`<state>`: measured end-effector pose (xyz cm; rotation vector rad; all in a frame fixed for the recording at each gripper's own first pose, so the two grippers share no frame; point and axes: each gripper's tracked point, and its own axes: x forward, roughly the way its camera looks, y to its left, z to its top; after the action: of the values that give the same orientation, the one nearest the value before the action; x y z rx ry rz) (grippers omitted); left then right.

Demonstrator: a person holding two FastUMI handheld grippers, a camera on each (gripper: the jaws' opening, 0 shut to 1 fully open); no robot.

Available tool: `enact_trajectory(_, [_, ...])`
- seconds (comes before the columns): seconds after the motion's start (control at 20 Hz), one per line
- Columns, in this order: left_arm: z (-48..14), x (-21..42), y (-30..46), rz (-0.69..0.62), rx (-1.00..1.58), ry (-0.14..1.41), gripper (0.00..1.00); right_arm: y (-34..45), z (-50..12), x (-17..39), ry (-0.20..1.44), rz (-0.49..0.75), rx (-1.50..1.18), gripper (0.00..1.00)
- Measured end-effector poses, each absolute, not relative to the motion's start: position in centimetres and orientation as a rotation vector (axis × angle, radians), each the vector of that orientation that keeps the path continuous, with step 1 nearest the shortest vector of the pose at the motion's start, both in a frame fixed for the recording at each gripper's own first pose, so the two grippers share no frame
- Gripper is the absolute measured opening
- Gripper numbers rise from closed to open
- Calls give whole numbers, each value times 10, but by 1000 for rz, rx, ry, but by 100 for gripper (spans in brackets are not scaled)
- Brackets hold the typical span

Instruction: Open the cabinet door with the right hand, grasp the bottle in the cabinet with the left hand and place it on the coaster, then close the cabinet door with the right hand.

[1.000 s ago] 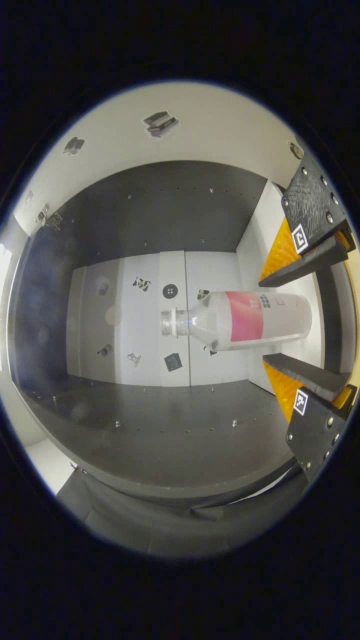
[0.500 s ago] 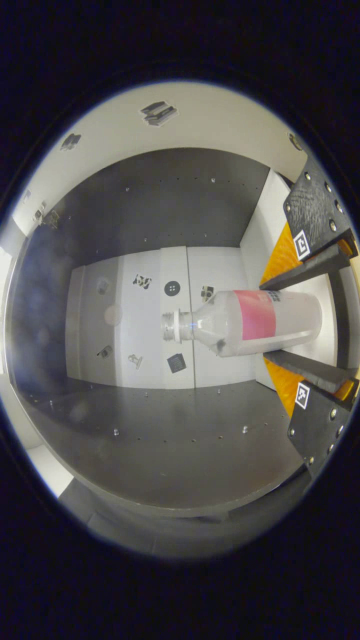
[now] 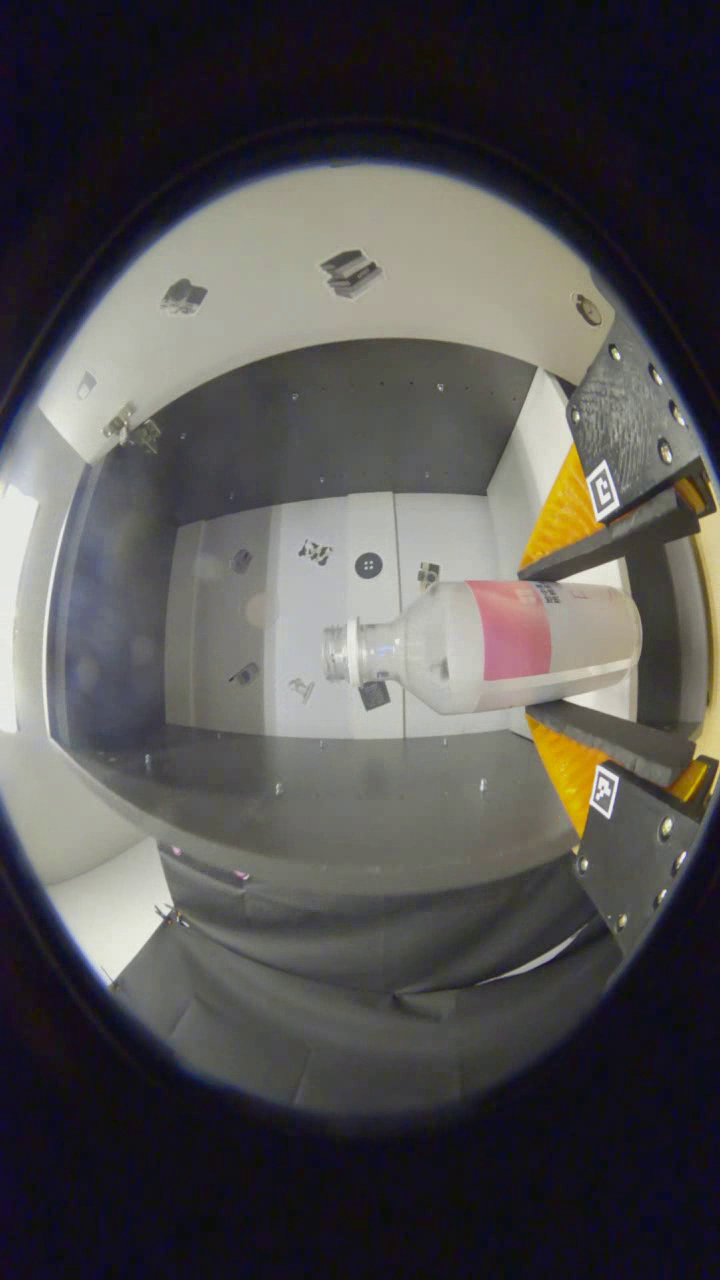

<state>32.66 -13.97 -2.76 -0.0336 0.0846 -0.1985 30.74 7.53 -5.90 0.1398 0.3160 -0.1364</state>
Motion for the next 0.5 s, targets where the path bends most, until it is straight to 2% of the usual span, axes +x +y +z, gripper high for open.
enact_trajectory(0.1, [-24,309,-125,-175,-38,77,75,80,-57,303,315,-112,143,98])
enact_trajectory(0.2, [-24,291,-109,-146,-37,74,72,82,-58,302,315,-88,143,98])
enact_trajectory(0.5, [-25,239,-66,-71,-58,60,74,97,-61,291,328,-15,144,98])
